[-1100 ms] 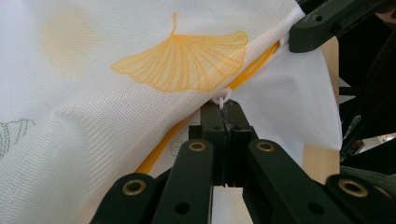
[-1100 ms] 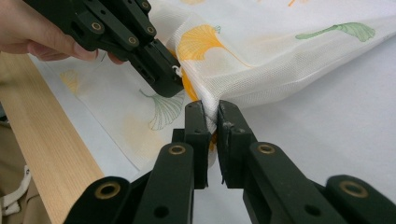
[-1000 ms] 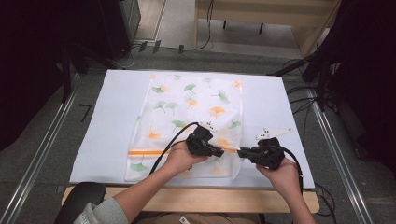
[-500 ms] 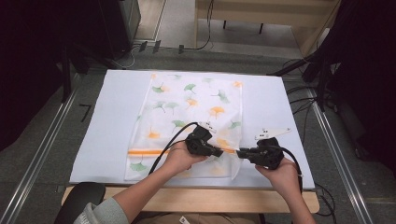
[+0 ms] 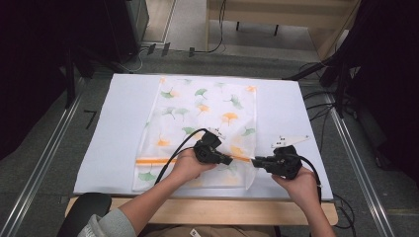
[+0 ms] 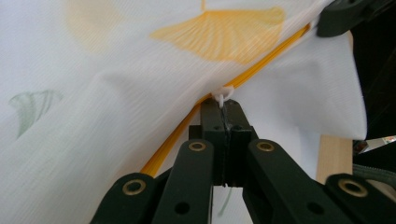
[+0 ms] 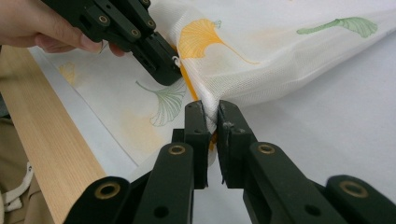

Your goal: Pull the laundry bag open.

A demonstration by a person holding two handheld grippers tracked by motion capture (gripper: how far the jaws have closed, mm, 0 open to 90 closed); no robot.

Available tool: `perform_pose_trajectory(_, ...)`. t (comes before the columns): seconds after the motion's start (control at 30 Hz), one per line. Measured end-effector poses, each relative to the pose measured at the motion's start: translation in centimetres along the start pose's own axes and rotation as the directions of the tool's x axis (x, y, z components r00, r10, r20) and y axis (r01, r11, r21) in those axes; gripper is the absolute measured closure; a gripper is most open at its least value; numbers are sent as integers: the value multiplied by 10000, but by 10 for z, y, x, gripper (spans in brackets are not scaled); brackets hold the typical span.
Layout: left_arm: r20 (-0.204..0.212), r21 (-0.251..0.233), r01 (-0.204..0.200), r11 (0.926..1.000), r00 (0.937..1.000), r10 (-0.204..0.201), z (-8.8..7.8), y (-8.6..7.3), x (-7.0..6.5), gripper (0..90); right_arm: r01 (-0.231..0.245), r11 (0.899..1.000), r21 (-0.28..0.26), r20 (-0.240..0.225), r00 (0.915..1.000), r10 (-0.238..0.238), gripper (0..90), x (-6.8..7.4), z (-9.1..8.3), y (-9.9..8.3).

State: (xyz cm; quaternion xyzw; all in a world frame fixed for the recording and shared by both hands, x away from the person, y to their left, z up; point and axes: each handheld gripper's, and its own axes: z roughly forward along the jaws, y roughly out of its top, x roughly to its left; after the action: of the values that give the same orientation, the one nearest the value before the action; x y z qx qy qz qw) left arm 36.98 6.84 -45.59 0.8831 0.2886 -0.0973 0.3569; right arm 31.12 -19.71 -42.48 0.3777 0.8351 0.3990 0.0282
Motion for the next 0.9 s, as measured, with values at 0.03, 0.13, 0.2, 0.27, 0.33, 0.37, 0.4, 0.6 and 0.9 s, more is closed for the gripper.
perform_pose_trajectory(0.03, -36, 15, 120, 9999, 9999, -120, -2, -2, 3, 900, 2, 10000, -1, 24, 10000, -2, 856, 0, -1, 0)
perform_pose_trajectory(0.13, -83, -45, 440, 9990, 9990, -441, -7, -7, 10, 900, 3, 10000, 16, 24, 10000, -3, 856, 0, -1, -1)
perform_pose_trajectory(0.2, -126, -87, 466, 9989, 9988, -467, -7, -8, 9, 900, 23, 10000, 26, 15, 10000, -23, 856, 1, 0, 0)
perform_pose_trajectory(0.27, -91, -111, 393, 9992, 9992, -394, -8, -7, 9, 900, 8, 10000, 32, 31, 10000, -8, 856, 1, 0, 0)
perform_pose_trajectory(0.33, -104, -76, 385, 9992, 9992, -386, -8, -7, 9, 900, -10, 10000, 36, 20, 10000, 10, 856, 0, 0, 0)
perform_pose_trajectory(0.37, -96, -84, 383, 9992, 9992, -383, -8, -7, 9, 900, -10, 10000, 36, 20, 10000, 10, 856, 0, 0, 0)
perform_pose_trajectory(0.4, -97, -114, 398, 9991, 9992, -399, -8, -7, 9, 900, -17, 10000, 44, 39, 10000, 17, 857, 0, 0, 0)
perform_pose_trajectory(0.6, -147, -91, 287, 9995, 9995, -288, -9, -6, 8, 900, -8, 10000, 95, 49, 10000, 8, 857, 2, 2, 0)
perform_pose_trajectory(0.9, -213, -202, 269, 9994, 9994, -274, -10, -6, 7, 900, -16, 10000, 85, 31, 10000, 15, 857, 2, 2, 0)
